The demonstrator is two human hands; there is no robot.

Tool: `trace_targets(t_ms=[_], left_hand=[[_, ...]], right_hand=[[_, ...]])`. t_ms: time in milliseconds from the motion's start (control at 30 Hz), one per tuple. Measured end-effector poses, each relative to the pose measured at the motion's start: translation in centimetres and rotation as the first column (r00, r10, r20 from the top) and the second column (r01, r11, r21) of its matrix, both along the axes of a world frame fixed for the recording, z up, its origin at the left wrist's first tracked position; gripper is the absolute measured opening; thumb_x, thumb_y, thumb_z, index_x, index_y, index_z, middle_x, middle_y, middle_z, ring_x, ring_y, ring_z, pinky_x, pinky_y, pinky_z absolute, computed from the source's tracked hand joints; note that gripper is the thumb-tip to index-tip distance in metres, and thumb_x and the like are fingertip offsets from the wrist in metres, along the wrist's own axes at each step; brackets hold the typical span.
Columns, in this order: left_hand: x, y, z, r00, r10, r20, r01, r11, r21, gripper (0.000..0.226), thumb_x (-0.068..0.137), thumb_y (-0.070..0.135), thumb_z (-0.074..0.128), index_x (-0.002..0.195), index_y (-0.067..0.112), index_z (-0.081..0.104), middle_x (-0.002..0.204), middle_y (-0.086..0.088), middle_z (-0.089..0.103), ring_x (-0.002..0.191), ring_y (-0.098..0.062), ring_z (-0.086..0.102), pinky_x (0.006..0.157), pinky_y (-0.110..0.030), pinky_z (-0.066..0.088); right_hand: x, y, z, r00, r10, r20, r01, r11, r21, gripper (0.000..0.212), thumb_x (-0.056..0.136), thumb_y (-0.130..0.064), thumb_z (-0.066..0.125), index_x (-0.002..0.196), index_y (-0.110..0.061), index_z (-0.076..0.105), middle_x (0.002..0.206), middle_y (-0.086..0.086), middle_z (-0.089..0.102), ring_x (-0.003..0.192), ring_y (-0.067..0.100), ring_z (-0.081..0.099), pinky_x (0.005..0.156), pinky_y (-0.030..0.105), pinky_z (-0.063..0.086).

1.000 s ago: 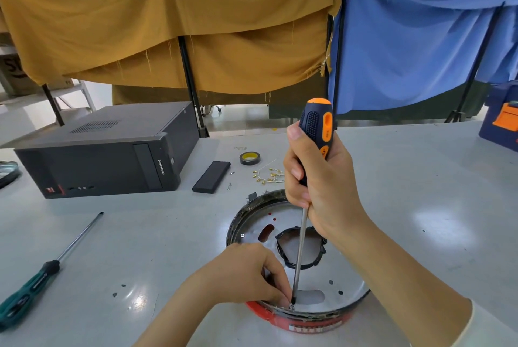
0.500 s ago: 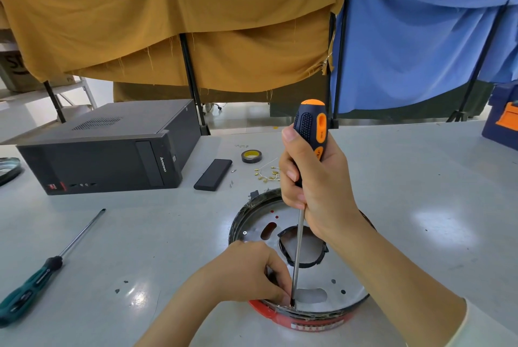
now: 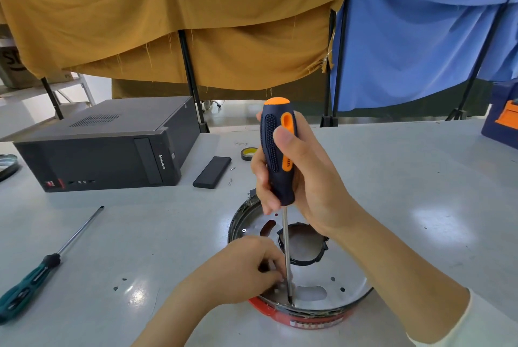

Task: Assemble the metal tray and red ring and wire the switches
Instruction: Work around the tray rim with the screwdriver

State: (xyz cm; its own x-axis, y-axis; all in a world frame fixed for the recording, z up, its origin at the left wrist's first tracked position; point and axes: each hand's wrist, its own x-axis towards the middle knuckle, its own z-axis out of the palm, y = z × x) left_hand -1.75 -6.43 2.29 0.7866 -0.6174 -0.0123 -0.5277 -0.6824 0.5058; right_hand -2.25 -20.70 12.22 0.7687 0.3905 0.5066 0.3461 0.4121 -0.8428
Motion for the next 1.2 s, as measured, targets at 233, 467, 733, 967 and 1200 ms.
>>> trace_targets(t_ms=[233, 467, 733, 967, 1200], left_hand=[[-0.8, 1.1, -3.9, 0.851, 0.522, -0.065, -0.427, 0.613, -0.665, 0.059, 0.082, 0.006, 0.055, 0.131, 0.037, 0.044, 0.135, 0.016, 0.040, 0.129, 0.005, 0.035, 0.103, -0.011, 0.027], [-0.1, -0.4, -3.9, 0.762, 0.407, -0.504, -0.639, 0.344, -0.688, 0.057, 0.088, -0.011, 0.038, 0.134, 0.022, 0.050, 0.127, 0.005, 0.061, 0.118, -0.008, 0.056, 0.101, -0.029, 0.045], [1.3, -0.2, -3.8, 0.769, 0.316, -0.556, -0.638, 0.317, -0.702, 0.054, 0.087, -0.015, 0.034, 0.126, 0.016, 0.056, 0.116, 0.002, 0.067, 0.090, 0.002, 0.067, 0.066, -0.010, 0.051], [2.4, -0.1, -4.6, 0.791, 0.227, -0.568, -0.611, 0.267, -0.745, 0.056, 0.084, -0.012, 0.035, 0.127, 0.015, 0.059, 0.117, -0.005, 0.069, 0.111, -0.020, 0.064, 0.093, -0.038, 0.053], [2.7, 0.3, -5.3, 0.831, 0.218, -0.511, -0.555, 0.293, -0.778, 0.057, 0.067, 0.012, 0.049, 0.123, 0.018, 0.062, 0.119, -0.004, 0.069, 0.113, -0.019, 0.063, 0.083, -0.023, 0.054]], right_hand=[[0.4, -0.3, 1.0, 0.994, 0.109, -0.007, -0.109, 0.993, -0.047, 0.031, 0.089, -0.019, 0.042, 0.114, -0.011, 0.058, 0.091, 0.006, 0.069, 0.073, 0.022, 0.063, 0.071, 0.032, 0.054], [0.9, 0.8, 1.2, 0.996, 0.088, -0.001, -0.088, 0.996, 0.006, 0.028, 0.086, -0.014, 0.044, 0.110, -0.009, 0.056, 0.079, 0.005, 0.060, 0.055, 0.014, 0.050, 0.050, 0.025, 0.043], [1.7, 1.5, 0.5, 1.000, 0.018, 0.005, -0.019, 0.986, 0.163, 0.030, 0.076, -0.028, 0.051, 0.101, -0.012, 0.057, 0.071, 0.003, 0.054, 0.050, 0.011, 0.044, 0.039, 0.018, 0.035], [1.9, 1.9, 0.7, 1.000, -0.006, 0.015, 0.004, 0.991, 0.133, 0.022, 0.080, -0.020, 0.053, 0.099, -0.010, 0.051, 0.069, 0.003, 0.056, 0.050, 0.014, 0.046, 0.042, 0.022, 0.040], [1.8, 1.6, 1.0, 1.000, 0.004, -0.010, -0.004, 0.999, 0.052, 0.018, 0.083, -0.008, 0.057, 0.095, -0.010, 0.043, 0.071, 0.002, 0.063, 0.052, 0.020, 0.060, 0.051, 0.030, 0.051]])
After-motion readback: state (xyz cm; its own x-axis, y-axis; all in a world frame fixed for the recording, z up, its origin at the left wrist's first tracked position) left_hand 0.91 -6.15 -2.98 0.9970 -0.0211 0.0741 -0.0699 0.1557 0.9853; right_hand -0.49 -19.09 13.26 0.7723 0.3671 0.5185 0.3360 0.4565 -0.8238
